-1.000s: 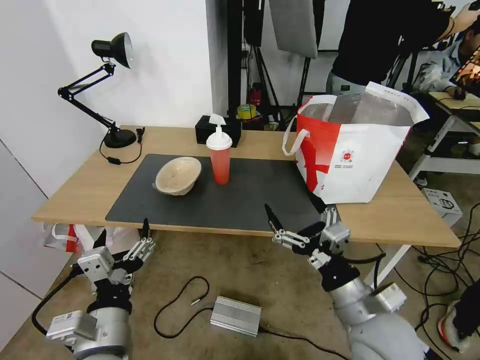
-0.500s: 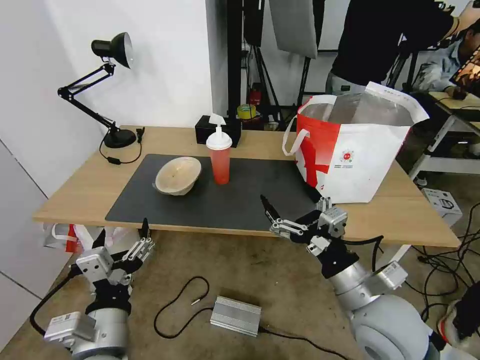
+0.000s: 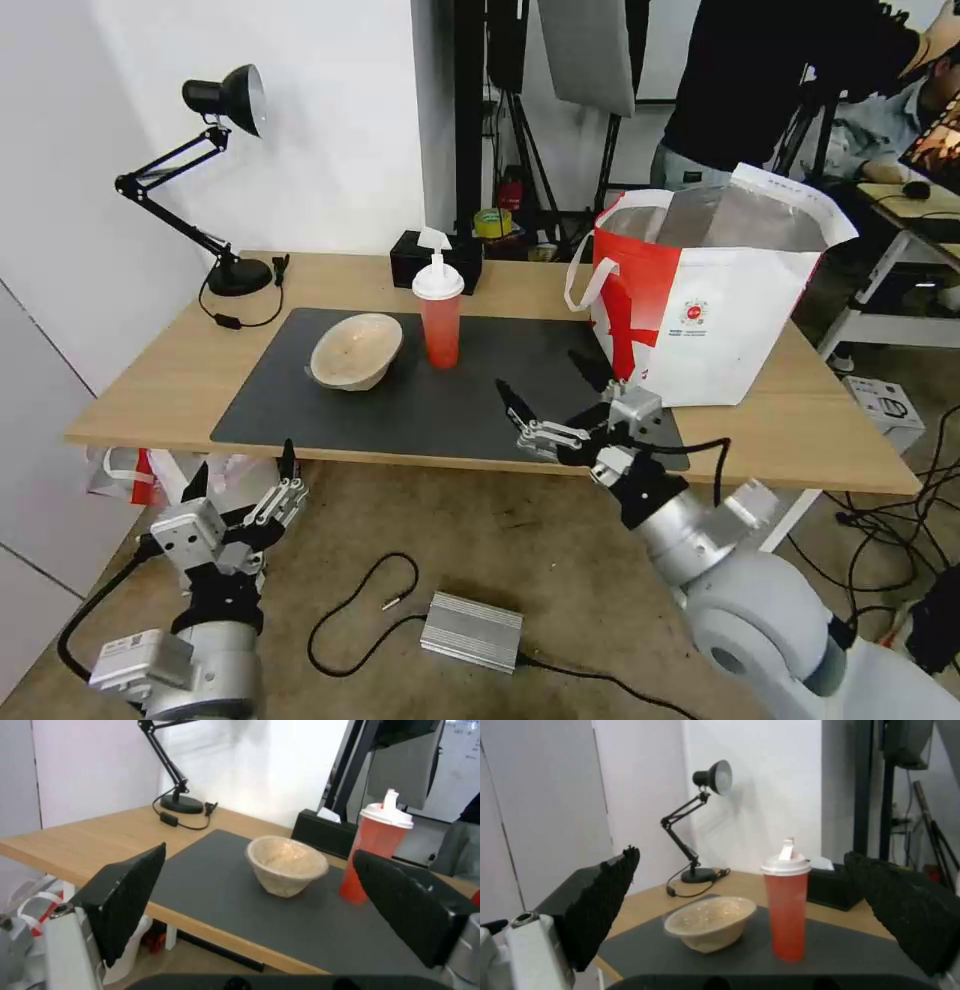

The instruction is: Pick up the trash from the table and place it into the takeout bag.

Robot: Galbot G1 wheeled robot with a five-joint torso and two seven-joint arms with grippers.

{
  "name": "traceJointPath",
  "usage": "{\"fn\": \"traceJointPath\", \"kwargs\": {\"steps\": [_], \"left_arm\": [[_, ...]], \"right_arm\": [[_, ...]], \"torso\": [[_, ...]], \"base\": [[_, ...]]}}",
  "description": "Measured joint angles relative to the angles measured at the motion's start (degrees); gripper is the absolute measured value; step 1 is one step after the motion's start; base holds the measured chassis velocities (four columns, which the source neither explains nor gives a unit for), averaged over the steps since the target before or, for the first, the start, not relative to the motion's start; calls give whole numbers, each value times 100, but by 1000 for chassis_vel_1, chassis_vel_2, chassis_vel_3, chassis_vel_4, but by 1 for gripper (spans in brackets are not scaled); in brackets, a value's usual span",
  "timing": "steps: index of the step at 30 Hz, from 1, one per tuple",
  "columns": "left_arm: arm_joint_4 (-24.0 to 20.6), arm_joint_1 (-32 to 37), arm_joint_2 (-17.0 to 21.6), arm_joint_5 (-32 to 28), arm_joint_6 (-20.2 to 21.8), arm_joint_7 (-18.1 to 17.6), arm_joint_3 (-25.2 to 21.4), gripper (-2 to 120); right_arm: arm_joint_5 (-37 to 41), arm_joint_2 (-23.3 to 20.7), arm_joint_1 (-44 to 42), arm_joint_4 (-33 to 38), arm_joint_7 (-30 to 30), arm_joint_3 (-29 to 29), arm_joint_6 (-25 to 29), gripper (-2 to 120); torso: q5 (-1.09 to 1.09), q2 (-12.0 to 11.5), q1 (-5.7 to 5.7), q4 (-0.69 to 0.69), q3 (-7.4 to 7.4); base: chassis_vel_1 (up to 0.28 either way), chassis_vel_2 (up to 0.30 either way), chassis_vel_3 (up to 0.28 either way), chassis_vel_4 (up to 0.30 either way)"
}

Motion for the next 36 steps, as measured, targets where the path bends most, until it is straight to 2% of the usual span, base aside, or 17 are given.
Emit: {"fn": "traceJointPath", "kwargs": {"steps": [12, 36], "left_arm": [[28, -39, 2, -36, 15, -2, -35, 100], [85, -82, 49, -69, 20, -6, -47, 100]], "right_arm": [[537, 172, 903, -364, 91, -541, -323, 100], [703, 777, 2046, -1371, 396, -1364, -665, 100]], "torso": [[-1, 0, 0, 0, 0], [0, 0, 1, 0, 0]], "base": [[0, 0, 0, 0], [0, 0, 0, 0]]}}
